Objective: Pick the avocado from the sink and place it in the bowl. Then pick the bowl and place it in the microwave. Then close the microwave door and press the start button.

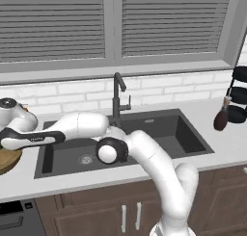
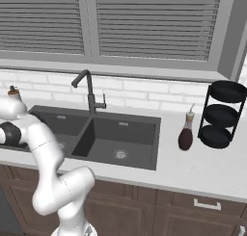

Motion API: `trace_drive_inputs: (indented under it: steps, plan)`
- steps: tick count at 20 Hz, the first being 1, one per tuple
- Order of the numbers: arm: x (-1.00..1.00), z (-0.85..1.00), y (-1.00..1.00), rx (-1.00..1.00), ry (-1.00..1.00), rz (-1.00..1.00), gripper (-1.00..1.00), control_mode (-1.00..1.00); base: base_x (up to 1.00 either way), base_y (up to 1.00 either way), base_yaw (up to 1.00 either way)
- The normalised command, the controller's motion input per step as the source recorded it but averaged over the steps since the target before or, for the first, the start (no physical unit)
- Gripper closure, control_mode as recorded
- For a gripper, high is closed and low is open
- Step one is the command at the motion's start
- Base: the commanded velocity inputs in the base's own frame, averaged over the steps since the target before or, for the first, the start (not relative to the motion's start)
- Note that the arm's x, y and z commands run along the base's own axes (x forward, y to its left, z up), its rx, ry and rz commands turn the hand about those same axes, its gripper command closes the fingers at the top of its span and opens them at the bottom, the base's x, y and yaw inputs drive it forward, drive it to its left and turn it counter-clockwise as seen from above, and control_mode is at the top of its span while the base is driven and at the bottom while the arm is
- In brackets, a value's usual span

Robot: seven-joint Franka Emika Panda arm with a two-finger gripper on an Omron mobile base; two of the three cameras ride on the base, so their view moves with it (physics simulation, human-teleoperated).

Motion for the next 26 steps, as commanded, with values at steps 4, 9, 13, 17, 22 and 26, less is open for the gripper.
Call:
trace_drive_inputs:
  steps: [4, 9, 13, 17, 22, 26]
  plan:
    - [0.02, -0.13, 0.02, -0.02, 0.11, 0.00, 1.00, -1.00, 0.00, 0.00, 0.00]
    - [0.00, -0.44, 0.00, 0.00, 0.09, 0.00, 1.00, -1.00, 0.00, 0.00, 0.00]
    - [0.07, -0.46, 0.00, 0.00, 0.02, 0.00, 1.00, -1.00, 0.00, 0.00, 0.00]
    - [0.16, -0.27, 0.02, 0.00, 0.00, 0.00, 1.00, -1.00, 0.00, 0.00, 0.00]
    - [0.03, -0.35, 0.01, 0.00, 0.01, 0.00, -1.00, -1.00, 0.00, 0.00, 0.00]
    - [0.00, -0.10, 0.00, 0.00, 0.00, 0.00, -1.00, -1.00, 0.00, 0.00, 0.00]
